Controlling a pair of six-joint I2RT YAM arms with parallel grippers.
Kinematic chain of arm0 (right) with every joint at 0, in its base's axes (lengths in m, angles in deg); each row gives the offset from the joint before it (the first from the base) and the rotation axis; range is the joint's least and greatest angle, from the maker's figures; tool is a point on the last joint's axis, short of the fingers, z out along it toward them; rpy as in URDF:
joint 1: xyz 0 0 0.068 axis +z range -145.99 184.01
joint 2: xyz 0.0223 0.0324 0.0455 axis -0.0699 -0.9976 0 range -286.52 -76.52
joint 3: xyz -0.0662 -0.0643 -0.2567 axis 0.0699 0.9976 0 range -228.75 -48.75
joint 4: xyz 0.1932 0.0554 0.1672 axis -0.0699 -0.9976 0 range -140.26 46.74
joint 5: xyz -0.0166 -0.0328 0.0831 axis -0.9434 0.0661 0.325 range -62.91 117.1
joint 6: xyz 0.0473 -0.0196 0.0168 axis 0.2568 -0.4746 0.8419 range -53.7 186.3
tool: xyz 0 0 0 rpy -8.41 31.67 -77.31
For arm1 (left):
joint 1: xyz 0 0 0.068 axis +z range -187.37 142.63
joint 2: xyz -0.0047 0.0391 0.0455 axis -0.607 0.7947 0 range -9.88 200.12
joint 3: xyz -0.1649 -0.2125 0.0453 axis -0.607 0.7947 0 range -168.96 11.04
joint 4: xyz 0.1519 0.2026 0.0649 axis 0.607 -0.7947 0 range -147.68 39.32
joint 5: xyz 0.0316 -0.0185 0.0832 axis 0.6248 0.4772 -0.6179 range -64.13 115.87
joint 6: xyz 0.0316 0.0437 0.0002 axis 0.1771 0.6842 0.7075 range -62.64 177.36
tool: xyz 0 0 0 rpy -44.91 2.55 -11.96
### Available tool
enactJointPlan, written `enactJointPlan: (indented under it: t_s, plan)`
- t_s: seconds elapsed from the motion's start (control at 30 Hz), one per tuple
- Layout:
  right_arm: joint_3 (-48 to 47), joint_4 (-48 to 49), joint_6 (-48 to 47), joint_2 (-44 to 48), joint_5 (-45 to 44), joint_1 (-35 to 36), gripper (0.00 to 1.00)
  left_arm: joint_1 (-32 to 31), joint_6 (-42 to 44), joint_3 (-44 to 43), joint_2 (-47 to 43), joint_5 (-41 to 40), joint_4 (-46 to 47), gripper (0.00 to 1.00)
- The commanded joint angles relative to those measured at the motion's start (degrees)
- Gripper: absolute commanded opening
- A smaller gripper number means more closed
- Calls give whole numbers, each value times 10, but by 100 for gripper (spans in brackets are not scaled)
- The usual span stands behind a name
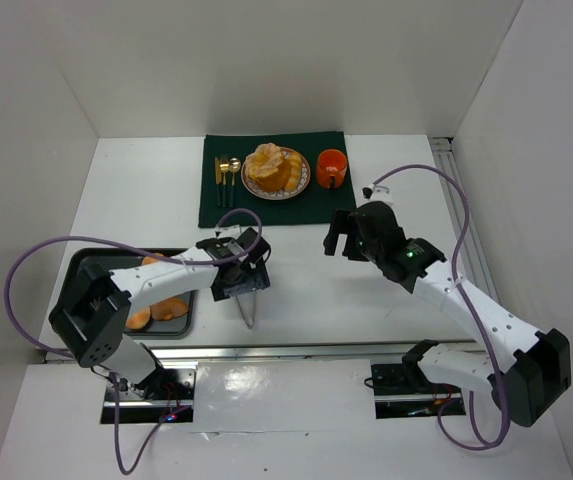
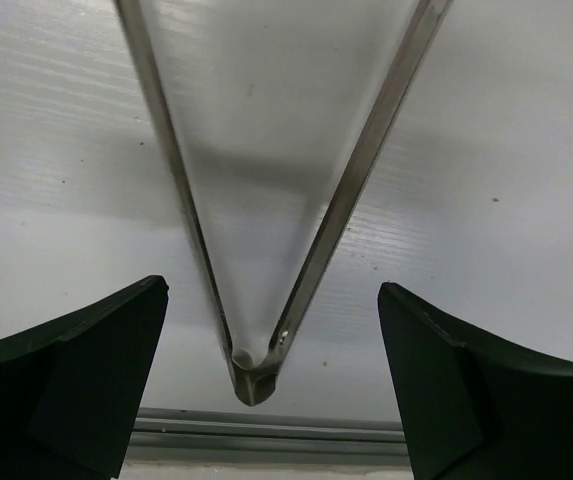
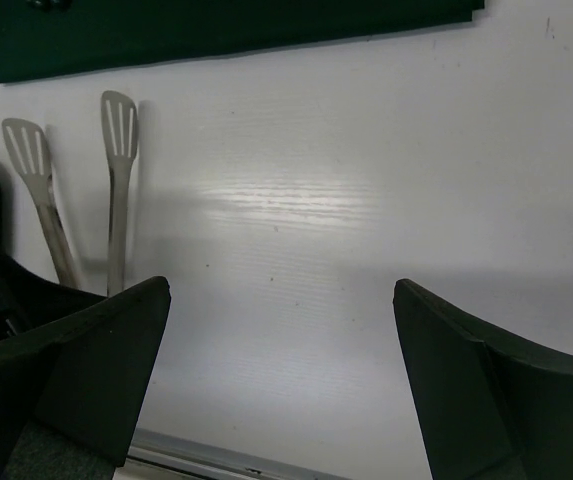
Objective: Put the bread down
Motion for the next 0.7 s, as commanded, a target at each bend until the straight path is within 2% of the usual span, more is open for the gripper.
enactJointPlan:
  t_s: [0.0, 0.17, 0.37, 0.57, 0.67]
  plan:
    - [-36, -27, 13, -16, -25, 4, 100, -6, 8, -44, -10, 12, -7, 100]
    - [-49, -44, 30, -45, -62, 4, 100, -6, 47, -125, -65, -40, -68, 100]
    - [-49, -56, 36, -77, -81, 4, 100, -6, 110, -207, -115, -112, -92, 100]
    - [-24, -42, 47, -89, -76, 4, 100, 6, 135, -227, -142, -169, -109, 100]
    - [-17, -37, 47, -89, -70, 4, 100, 13, 135, -227, -147, -169, -109, 100]
